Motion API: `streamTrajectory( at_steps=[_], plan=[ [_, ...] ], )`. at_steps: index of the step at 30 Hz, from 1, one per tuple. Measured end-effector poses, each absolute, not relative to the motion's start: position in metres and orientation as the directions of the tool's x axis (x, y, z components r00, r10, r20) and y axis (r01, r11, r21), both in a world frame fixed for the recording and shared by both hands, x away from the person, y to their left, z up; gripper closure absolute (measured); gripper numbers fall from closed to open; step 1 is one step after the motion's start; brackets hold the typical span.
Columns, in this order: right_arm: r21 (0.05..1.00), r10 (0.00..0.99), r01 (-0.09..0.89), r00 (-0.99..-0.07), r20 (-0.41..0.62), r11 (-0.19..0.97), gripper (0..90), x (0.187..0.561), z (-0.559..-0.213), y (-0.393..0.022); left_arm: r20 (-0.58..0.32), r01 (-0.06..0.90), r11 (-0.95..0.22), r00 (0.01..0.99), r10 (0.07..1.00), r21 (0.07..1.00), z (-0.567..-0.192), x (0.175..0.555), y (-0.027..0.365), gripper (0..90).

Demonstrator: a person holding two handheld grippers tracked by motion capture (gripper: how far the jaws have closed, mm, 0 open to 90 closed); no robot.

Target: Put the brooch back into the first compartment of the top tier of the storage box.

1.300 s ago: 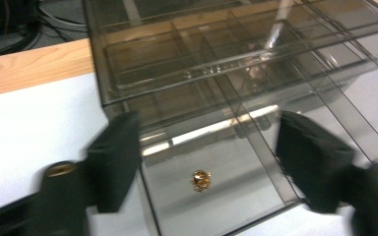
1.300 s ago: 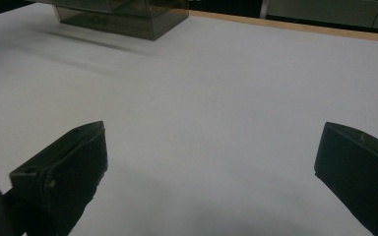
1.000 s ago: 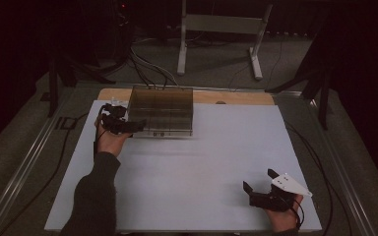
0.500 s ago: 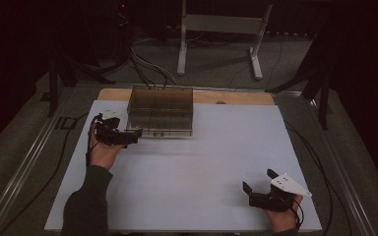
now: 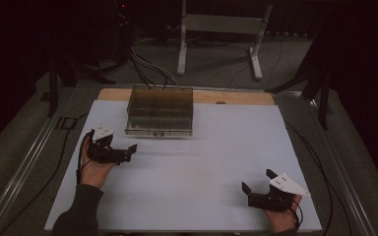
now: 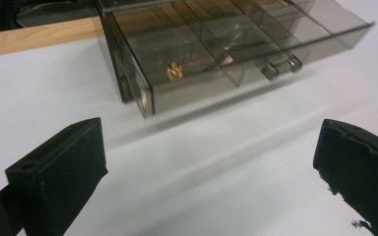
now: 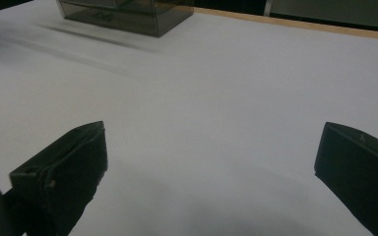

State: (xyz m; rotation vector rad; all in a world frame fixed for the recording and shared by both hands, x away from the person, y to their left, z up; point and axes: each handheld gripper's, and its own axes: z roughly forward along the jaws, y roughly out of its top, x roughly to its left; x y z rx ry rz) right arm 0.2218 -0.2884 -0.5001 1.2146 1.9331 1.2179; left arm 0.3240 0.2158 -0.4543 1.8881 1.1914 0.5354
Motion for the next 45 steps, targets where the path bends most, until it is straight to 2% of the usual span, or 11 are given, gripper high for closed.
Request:
streamTrajectory(
  at_steps=[6, 10, 23, 36, 45],
  plan=[
    [0.898, 0.896, 0.401, -0.444, 0.017, 0.181, 0.0, 0.222, -0.5, -0.288, -0.075, 0.529, -0.21, 0.467, 0.881, 0.822, -0.465, 0.308, 0.218, 0.3],
    [0.896, 0.895, 0.404, -0.445, 0.018, 0.183, 0.0, 0.222, -0.501, -0.287, -0.045, 0.501, -0.227, 0.474, 0.88, 0.835, -0.467, 0.293, 0.221, 0.3],
    [0.9, 0.893, 0.397, -0.45, 0.019, 0.181, 0.0, 0.221, -0.5, -0.286, -0.03, 0.435, -0.206, 0.476, 0.879, 0.877, -0.482, 0.253, 0.231, 0.3],
    [0.9, 0.887, 0.393, -0.462, 0.016, 0.189, 0.0, 0.222, -0.5, -0.283, -0.009, 0.344, -0.175, 0.472, 0.882, 0.923, -0.487, 0.236, 0.233, 0.3],
    [0.9, 0.877, 0.385, -0.481, 0.009, 0.202, 0.0, 0.221, -0.5, -0.28, -0.004, 0.318, -0.159, 0.455, 0.891, 0.935, -0.491, 0.233, 0.238, 0.3]
  ],
)
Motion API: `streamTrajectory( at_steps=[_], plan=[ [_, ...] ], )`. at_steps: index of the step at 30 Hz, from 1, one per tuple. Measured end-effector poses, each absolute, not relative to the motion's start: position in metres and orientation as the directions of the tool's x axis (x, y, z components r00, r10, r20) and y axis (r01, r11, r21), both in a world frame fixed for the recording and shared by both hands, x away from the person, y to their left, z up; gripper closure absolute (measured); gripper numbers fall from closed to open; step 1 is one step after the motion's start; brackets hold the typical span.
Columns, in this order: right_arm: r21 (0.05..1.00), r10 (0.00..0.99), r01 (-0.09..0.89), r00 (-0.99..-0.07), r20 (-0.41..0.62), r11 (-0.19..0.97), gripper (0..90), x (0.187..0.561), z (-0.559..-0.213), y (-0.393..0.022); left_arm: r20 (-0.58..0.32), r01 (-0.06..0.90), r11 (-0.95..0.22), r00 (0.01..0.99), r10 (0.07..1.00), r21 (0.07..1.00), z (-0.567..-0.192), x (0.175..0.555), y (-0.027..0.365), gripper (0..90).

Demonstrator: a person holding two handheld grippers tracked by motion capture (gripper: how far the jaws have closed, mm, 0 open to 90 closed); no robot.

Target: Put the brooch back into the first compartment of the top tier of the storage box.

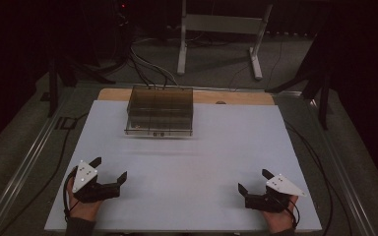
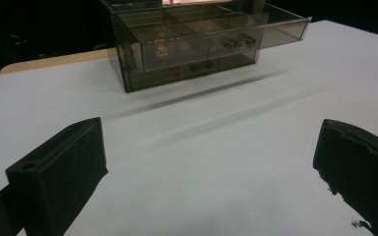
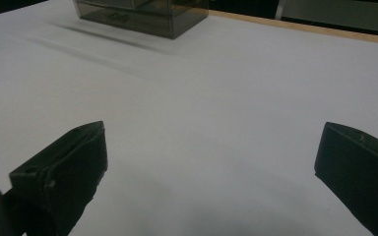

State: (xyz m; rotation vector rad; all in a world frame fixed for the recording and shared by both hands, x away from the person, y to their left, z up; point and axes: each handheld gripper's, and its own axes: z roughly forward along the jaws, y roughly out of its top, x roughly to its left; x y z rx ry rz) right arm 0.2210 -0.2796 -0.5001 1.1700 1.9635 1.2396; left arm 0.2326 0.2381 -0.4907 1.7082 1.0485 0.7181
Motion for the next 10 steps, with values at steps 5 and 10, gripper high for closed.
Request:
streamTrajectory(
  at_steps=[5, 10],
  plan=[
    [0.9, 0.876, 0.385, -0.483, 0.007, 0.205, 0.0, 0.221, -0.5, -0.2785, -0.013, 0.325, -0.148, 0.445, 0.895, 0.934, -0.4937, 0.2325, 0.2409, 0.3],
    [0.898, 0.876, 0.389, -0.482, 0.008, 0.206, 0.0, 0.2214, -0.5006, -0.2786, -0.02, 0.334, -0.146, 0.445, 0.895, 0.931, -0.4952, 0.2332, 0.2421, 0.3]
  ],
)
